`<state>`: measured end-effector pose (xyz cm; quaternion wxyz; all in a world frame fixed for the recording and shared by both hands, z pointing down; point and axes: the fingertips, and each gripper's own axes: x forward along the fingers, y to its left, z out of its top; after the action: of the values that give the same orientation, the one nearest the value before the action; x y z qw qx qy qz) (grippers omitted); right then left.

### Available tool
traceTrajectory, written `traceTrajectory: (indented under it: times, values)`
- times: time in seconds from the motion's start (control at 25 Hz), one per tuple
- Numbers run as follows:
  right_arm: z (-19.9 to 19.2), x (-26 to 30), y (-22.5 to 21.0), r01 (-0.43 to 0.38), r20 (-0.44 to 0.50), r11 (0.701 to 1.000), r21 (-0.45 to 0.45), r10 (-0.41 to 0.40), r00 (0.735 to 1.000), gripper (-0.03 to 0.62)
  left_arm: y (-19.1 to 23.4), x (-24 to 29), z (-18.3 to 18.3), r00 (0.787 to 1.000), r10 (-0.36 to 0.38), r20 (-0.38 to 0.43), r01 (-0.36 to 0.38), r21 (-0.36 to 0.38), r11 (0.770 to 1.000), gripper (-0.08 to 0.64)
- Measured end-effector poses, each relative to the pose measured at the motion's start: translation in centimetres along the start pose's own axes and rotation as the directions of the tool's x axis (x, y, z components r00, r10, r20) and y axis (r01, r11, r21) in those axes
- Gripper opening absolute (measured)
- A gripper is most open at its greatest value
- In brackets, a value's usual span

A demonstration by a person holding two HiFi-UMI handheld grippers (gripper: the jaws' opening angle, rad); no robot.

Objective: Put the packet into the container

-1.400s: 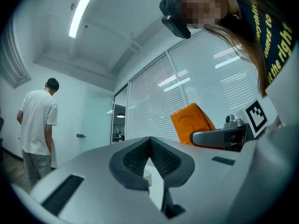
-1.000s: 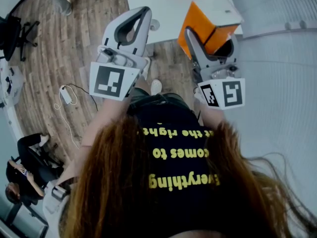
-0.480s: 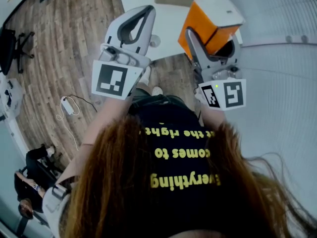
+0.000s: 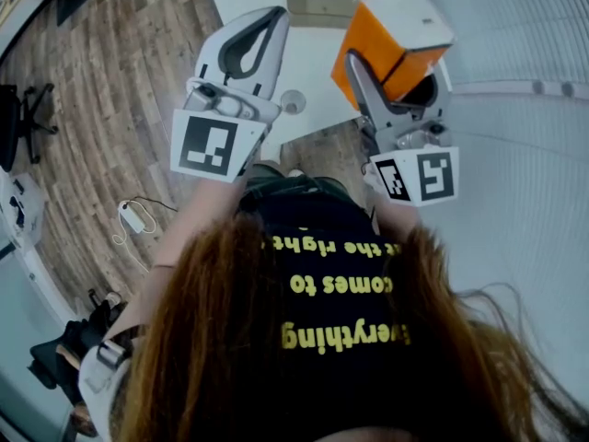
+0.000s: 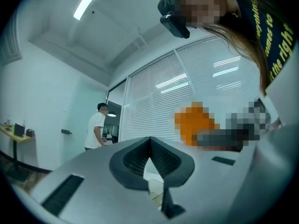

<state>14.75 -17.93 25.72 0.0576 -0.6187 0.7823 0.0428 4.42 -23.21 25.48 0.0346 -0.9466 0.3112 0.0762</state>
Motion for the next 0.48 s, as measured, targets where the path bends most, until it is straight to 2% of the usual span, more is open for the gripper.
traceTrajectory:
  times: [0.28,0.48]
  values:
    - [-1.1,3.1,0.1,0.038,-0.013,0.999,-0.007,-0.038,0.999,0.368,3.2,1.4,-1.4,0.999,-0.039,-0.011,0.039,-0.024,0.999,0.002]
    - [-0.9,2.5,0.3,0.050,-0.022,0.999,-0.015,-0.050,0.998,0.368,3.3,1.0,-1.2,0.999,-0.043,-0.004,0.043,-0.047,0.998,0.002]
